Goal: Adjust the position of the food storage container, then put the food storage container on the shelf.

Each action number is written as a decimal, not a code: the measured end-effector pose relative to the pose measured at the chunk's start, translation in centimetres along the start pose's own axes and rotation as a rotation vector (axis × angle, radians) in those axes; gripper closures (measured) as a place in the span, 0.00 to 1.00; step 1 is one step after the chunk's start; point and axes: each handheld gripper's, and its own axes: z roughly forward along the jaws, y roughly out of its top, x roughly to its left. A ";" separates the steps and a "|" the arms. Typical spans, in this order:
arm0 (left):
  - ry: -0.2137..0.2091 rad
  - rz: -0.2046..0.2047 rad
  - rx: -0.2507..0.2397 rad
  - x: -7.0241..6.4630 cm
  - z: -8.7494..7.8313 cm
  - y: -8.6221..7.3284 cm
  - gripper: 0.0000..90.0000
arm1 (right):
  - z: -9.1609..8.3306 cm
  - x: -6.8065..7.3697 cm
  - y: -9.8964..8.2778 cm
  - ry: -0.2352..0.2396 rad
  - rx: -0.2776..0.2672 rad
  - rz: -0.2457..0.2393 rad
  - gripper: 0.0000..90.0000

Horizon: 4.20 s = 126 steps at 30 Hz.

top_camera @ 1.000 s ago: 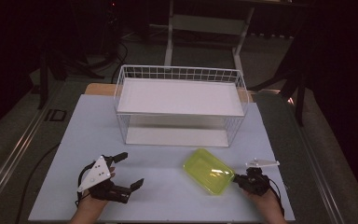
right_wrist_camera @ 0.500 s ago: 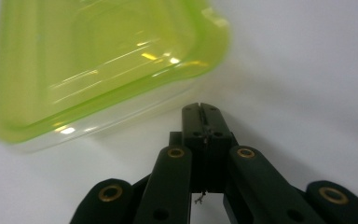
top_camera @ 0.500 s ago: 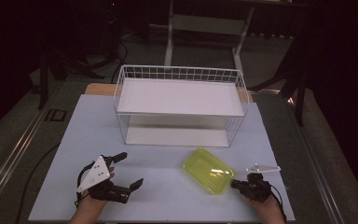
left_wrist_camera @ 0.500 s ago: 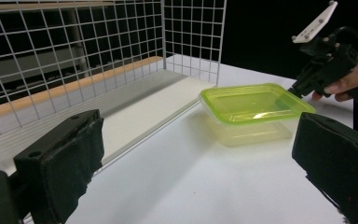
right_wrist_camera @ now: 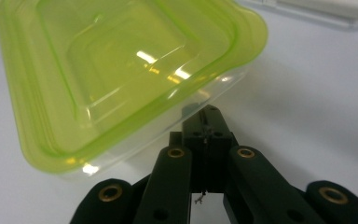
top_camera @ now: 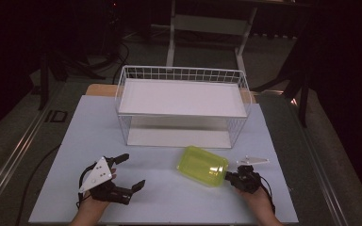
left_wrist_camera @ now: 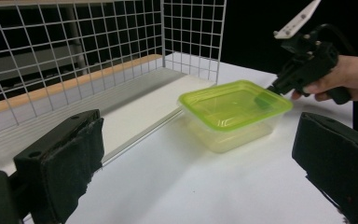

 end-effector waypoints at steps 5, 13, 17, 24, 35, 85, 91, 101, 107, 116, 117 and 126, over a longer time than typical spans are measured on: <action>0.001 -0.001 0.000 0.0 -0.1 0.0 0.03 | 1.4 0.1 1.4 0.000 -0.011 -0.017 1.00; 0.000 -0.003 0.001 0.1 -0.1 -0.1 0.03 | 3.3 0.8 3.0 0.018 -0.019 -0.036 1.00; 0.000 0.000 0.001 0.0 -0.1 -0.1 0.03 | 4.1 1.2 3.5 0.023 -0.018 -0.049 1.00; -0.001 -0.004 0.001 0.1 -0.2 -0.2 0.03 | 5.3 2.0 4.2 0.030 -0.027 -0.062 1.00; -0.008 -0.005 0.008 -0.1 0.0 -0.3 0.03 | 6.7 3.0 5.2 0.053 -0.039 -0.071 1.00; -0.107 -0.189 0.176 2.9 5.9 3.6 0.03 | -1.9 3.8 6.5 0.093 -0.251 -0.093 0.19; -0.106 -0.258 0.225 3.4 7.7 3.2 0.03 | -0.2 4.4 6.7 0.105 -0.194 -0.054 0.17; -0.028 -0.478 0.288 4.7 9.8 1.9 0.07 | 2.3 5.2 7.5 0.157 -0.109 0.100 0.17; 0.038 -0.576 0.403 4.5 11.0 0.8 0.25 | 3.5 4.3 7.3 0.170 -0.055 0.229 0.29; 0.033 -0.640 0.469 4.9 11.2 -0.4 0.53 | 3.7 4.0 6.8 0.163 -0.003 0.308 0.59; 0.028 -0.647 0.472 4.9 11.2 -0.5 0.56 | 3.8 4.0 6.8 0.165 0.004 0.317 0.60; 0.038 -0.651 0.470 5.1 11.0 -0.7 0.77 | 4.4 3.9 6.5 0.152 0.037 0.342 0.77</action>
